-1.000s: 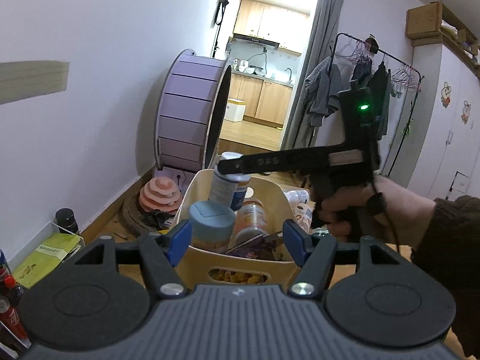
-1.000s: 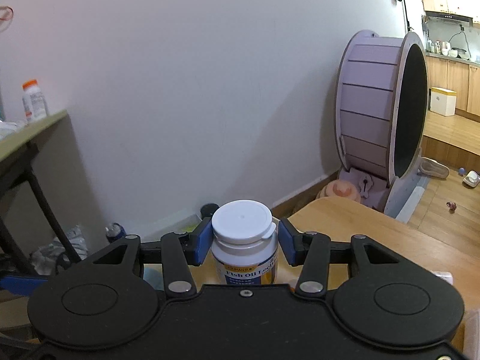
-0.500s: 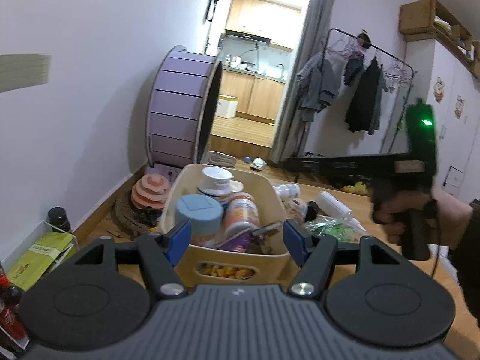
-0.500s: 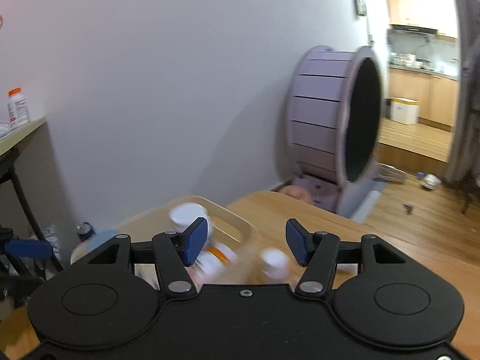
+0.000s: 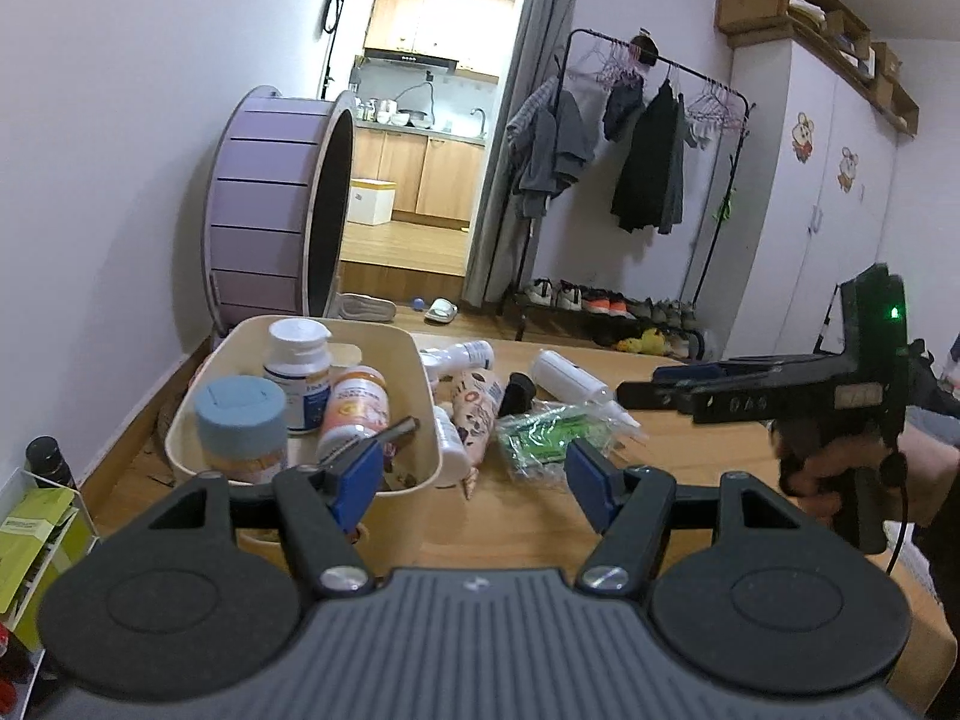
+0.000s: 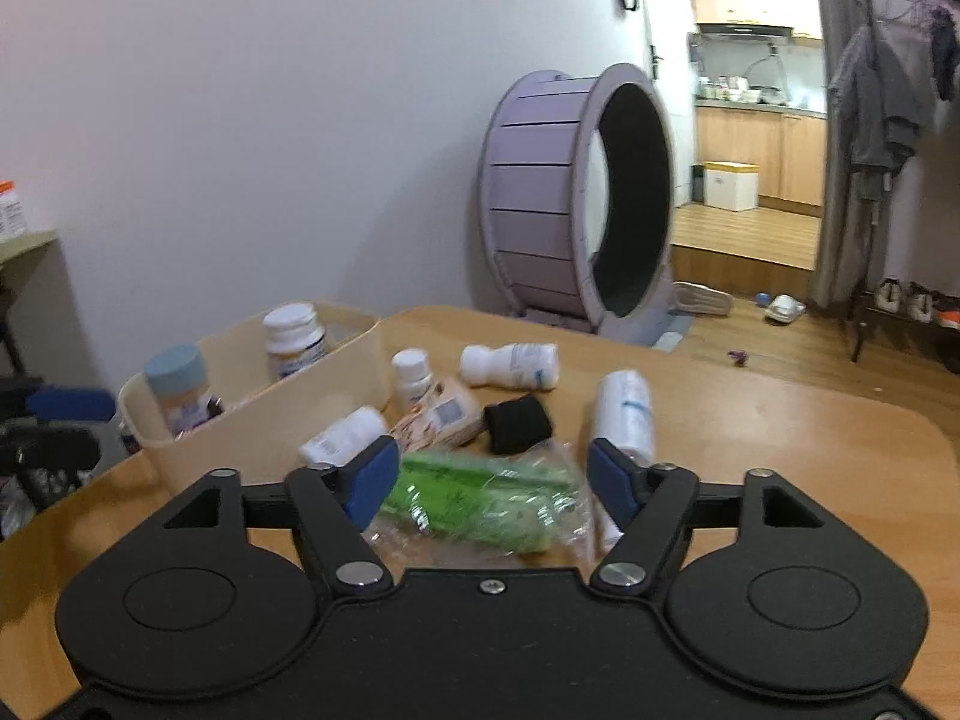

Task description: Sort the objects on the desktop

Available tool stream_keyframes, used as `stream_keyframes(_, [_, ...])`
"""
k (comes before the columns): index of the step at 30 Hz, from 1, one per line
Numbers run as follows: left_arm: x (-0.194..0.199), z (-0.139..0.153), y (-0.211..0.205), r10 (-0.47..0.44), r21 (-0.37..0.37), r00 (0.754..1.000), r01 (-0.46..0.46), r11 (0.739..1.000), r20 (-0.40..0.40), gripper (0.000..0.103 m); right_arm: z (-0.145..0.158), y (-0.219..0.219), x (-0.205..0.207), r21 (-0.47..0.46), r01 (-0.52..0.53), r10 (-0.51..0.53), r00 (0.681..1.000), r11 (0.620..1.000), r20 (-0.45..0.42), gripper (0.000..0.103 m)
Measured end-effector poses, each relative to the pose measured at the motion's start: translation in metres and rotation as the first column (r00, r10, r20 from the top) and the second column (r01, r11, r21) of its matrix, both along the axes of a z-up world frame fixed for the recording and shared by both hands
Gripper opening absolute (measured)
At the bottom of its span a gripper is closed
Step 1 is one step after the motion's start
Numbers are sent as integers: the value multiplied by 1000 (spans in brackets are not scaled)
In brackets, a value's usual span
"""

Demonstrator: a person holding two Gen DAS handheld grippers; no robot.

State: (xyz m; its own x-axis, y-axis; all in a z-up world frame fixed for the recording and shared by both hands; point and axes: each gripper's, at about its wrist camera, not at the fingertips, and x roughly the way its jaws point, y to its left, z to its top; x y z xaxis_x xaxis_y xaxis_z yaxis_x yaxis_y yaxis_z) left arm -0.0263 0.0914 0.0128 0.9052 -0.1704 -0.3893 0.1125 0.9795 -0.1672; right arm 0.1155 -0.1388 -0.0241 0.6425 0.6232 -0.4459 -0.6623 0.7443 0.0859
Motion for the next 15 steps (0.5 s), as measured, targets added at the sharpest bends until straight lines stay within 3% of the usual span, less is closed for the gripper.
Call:
stream_keyframes(2, [3,-1,-2,0,9,1000,1,1000,-7,67,-4,6,-3,-18,-42,43,999,999,20,84])
stream_keyframes(6, [6,-3,-2,0,10,1000,0,1000,-16,67,-8,24,-7,-105,-90,97,993,990,73,85])
stream_keyframes(15, [13,-7,-7,-7,19,999,8,1000,-46,67,-32,45,1,-201,-106,125,988,974,87,88])
